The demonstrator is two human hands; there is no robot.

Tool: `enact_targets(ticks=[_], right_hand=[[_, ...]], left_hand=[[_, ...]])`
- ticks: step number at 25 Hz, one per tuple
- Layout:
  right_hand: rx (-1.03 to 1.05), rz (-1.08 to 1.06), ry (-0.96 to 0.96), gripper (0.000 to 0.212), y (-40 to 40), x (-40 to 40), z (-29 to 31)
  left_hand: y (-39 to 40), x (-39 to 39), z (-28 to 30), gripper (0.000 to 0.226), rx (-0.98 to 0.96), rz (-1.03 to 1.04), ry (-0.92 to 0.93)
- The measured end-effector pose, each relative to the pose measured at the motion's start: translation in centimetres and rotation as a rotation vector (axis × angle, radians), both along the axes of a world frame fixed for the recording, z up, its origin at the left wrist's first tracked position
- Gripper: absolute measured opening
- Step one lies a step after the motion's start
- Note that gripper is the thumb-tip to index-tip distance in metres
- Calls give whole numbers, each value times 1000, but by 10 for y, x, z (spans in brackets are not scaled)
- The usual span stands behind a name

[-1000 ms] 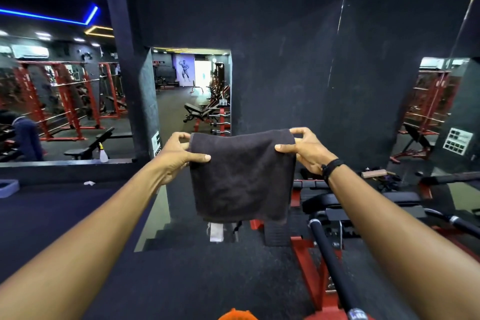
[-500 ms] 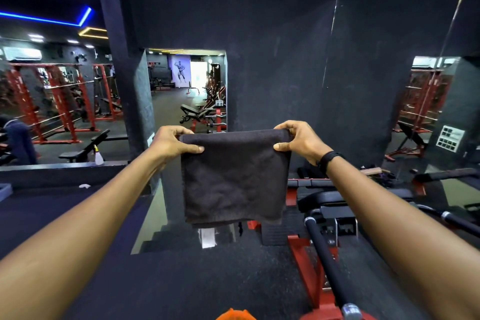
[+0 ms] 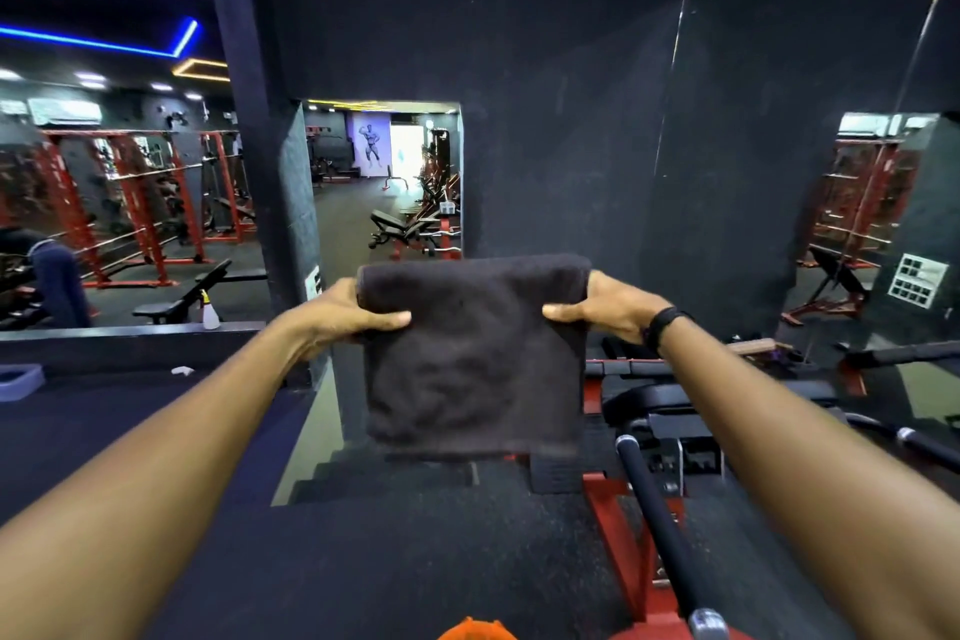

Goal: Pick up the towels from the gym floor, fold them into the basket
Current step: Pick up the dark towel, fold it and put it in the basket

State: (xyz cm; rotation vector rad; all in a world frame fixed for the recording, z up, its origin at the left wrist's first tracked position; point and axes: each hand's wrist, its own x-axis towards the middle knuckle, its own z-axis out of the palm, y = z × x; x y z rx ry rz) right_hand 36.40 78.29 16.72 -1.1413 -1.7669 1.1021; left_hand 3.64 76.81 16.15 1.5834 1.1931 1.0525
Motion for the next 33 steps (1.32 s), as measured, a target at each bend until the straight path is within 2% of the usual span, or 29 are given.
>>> enact_targets(ticks=[2,3,4,7,9,11,13,15,16,17,18,20,23,24,25,28,29,31,33], right_hand=[[3,-57,121,37,2,-8,-11],[-30,-69,230,35,4,-11,-15],[-71,-63,266,33,5,-12,-18],[-162,-68,178,31,0,-17,-39],[-176,-146,204,28,3,-22,-48],[-152,-303,255,27,12,-25,-50],[-156,-439,312,34,19,-25,-47],[-210,-333,339,45,17,-23,-43],[-195,-214,285,58,15,-19,-43],[-136,-111,150,71,13,-16,-42],[-53,-49,-47,78,8,-14,-39],[135,-47,-405,65,10,-10,-41],[213,-64,-585,28,11,-5,-39],[207,-56,-563,24,9,-2,-33],[187,-33,-442,22,5,1,-26],[-8,17,245,44,-6,8,-10],[-57,39,342,51,-8,7,-10],[-84,20,332,52,-9,2,-16],[-58,-59,288,37,-8,1,-16]], left_hand=[[3,7,-10,20,54,144,-119],[4,6,-13,16,50,183,-195],[3,5,-16,20,13,185,-204],[-1,-2,-35,32,-147,155,-32],[-2,1,-43,34,-174,228,-93],[0,6,-46,47,-173,289,-233],[1,7,-43,69,-202,263,-308],[1,5,-40,98,-188,149,-197],[-1,5,-40,109,-164,97,-92],[-1,4,-40,113,-123,76,40],[-1,2,-42,108,-63,89,185],[2,2,-43,79,55,154,418],[-2,3,-32,40,160,208,642],[-5,4,-27,35,164,216,651],[-8,5,-21,32,121,196,530],[-19,12,-13,35,-36,105,-137],[-19,14,-14,35,-52,133,-245],[-15,13,-17,47,-76,157,-270],[-13,10,-20,65,-146,125,-137]])
